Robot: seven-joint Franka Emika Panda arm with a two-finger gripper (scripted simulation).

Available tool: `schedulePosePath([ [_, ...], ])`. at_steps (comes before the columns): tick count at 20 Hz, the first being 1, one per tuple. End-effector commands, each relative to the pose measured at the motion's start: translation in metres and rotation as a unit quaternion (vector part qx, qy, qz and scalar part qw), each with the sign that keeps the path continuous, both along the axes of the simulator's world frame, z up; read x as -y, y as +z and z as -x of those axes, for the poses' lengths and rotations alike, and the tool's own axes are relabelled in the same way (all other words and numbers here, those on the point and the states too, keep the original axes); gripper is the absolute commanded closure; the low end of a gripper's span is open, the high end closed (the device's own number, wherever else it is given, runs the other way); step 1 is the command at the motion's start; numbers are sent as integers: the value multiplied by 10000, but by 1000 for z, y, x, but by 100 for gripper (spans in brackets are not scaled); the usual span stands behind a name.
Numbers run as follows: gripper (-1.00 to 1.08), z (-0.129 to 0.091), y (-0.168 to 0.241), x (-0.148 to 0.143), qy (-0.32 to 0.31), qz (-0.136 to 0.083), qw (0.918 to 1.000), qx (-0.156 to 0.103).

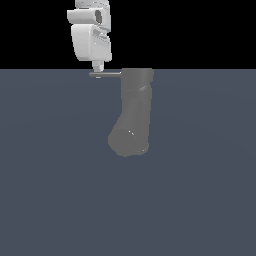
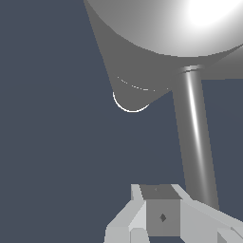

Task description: Turn on the faucet by rotating a designated handle.

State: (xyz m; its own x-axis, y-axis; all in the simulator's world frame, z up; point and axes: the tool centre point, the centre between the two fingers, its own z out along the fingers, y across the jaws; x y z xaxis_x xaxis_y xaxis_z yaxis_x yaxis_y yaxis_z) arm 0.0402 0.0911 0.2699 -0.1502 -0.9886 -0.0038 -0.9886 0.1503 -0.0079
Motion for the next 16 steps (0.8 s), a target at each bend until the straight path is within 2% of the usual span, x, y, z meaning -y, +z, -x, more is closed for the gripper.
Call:
schedulePosePath([
  [1, 108, 11, 0, 0, -4, 17, 10000, -43],
  [16, 108, 56, 0, -4, -5, 14, 10000, -43],
])
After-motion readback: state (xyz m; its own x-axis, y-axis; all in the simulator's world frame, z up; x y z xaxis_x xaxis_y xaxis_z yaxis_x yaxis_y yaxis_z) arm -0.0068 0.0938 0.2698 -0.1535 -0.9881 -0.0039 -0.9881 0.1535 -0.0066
